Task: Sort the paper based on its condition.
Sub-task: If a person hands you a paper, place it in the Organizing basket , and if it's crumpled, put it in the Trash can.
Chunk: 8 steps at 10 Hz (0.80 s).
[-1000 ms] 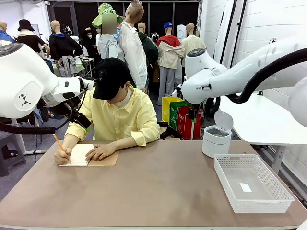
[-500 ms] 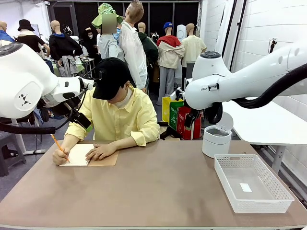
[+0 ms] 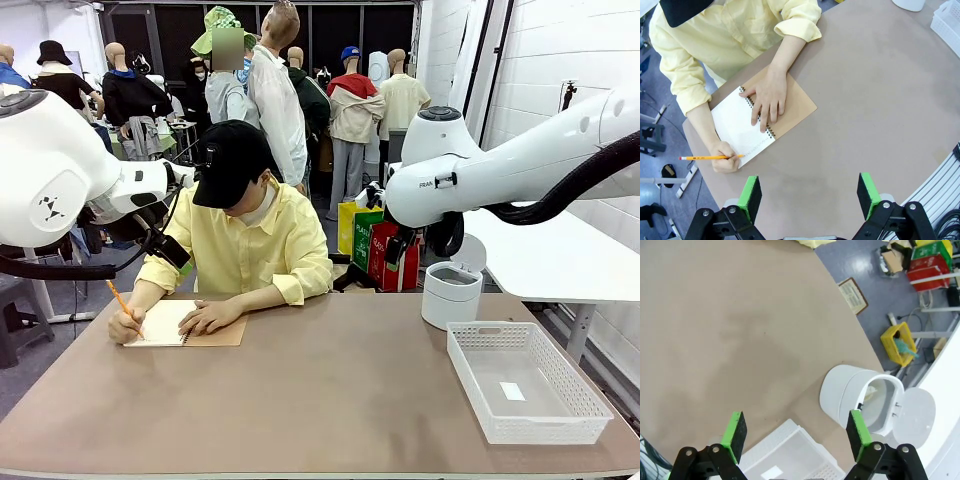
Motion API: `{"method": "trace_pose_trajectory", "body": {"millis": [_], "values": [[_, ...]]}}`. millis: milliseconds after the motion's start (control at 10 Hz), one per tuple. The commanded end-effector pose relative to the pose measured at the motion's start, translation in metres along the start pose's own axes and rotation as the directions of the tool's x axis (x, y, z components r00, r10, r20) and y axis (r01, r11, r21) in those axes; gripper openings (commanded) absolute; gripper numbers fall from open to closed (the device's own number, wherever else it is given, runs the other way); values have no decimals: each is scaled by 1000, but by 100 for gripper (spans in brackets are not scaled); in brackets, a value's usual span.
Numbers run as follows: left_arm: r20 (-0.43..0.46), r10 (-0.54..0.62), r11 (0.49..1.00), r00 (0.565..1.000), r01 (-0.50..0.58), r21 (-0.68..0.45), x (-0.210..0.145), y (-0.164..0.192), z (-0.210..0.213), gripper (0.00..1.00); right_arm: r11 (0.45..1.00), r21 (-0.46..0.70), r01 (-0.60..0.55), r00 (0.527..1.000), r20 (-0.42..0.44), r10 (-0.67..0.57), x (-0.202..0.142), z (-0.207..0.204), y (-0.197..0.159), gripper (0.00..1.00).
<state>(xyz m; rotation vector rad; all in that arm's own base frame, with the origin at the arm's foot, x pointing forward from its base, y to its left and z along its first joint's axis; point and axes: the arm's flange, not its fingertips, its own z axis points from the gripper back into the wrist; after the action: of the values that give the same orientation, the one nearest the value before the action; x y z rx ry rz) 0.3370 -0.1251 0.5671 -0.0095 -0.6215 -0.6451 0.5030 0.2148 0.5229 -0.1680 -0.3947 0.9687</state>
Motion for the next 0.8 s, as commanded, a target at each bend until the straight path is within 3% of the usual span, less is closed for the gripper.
{"method": "trace_pose_trajectory", "body": {"millis": [0, 200, 400, 700], "values": [[1, 0, 1000, 1000, 0, 1, 0, 1, 1, 100, 1000, 0, -1, 1000, 1, 1, 0, 1, 1, 100], [1, 0, 1000, 1000, 0, 1, 0, 1, 1, 100, 998, 56, 14, 995, 95, -19, -12, 27, 19, 100], [1, 0, 1000, 1000, 0, 1, 0, 1, 1, 100, 993, 89, 78, 988, 127, -89, -36, 41, 37, 100], [1, 0, 1000, 1000, 0, 1, 0, 1, 1, 100, 970, 196, 141, 951, 244, -188, -69, 55, 61, 100]]}}
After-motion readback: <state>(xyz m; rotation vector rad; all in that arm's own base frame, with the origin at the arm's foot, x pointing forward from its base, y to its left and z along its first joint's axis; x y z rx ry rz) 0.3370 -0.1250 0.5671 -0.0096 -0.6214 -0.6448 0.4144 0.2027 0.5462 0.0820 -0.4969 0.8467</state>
